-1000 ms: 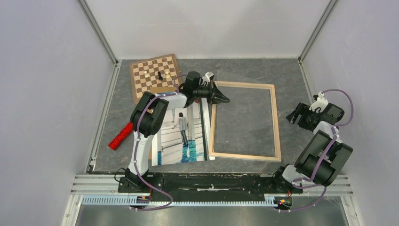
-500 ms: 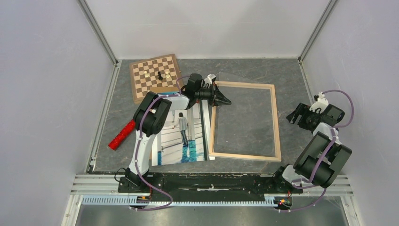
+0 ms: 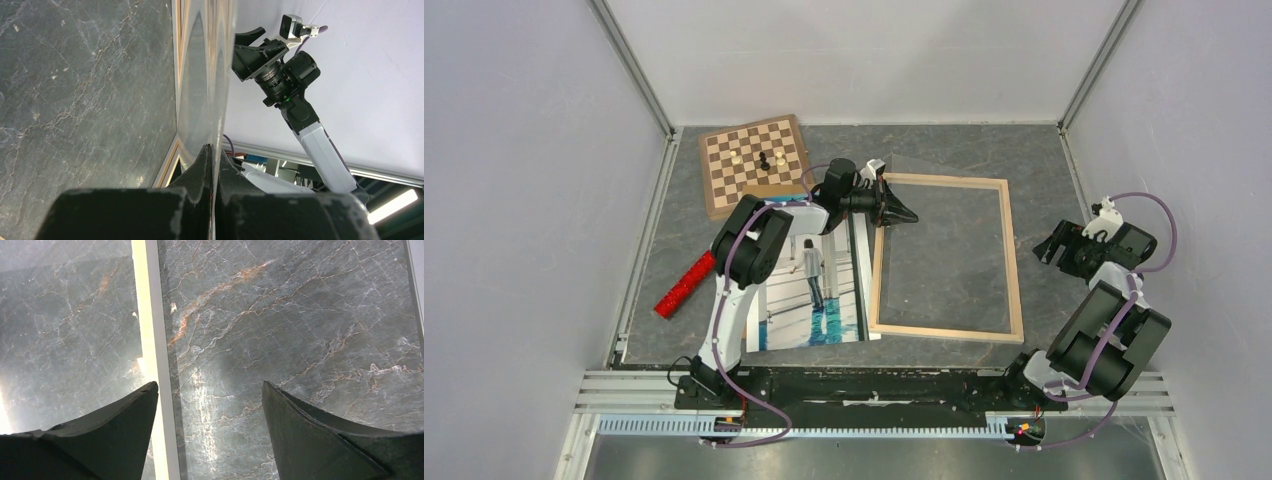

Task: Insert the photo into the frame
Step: Move the photo frame to the center of the board.

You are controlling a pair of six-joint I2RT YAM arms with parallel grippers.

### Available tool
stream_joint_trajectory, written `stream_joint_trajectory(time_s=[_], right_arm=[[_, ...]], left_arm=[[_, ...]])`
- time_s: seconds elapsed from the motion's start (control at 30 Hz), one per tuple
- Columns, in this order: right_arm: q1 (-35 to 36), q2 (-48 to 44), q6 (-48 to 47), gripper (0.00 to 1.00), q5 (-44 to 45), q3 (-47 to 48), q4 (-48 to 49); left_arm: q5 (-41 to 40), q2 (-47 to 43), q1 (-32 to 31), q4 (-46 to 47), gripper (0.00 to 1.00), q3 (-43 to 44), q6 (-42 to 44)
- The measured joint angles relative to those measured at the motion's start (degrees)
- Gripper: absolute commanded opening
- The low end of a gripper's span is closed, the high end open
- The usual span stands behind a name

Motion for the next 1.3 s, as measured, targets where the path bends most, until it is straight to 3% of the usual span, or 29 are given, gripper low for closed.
stream_joint_trajectory(time_s=[0.67,1.3], right_arm=[[-0.48,-0.74,0.07,0.78,0.00,-0.74,0.37],[-0.70,-1.38,0.09,0.78,0.02,-0.85,0.35]], left_arm=[[-0.11,-0.02,-0.04,3.87,0.02,-0.55,-5.18],[-0.07,-0.02,-0.04,4.66,0.02,-2.10,-4.98]])
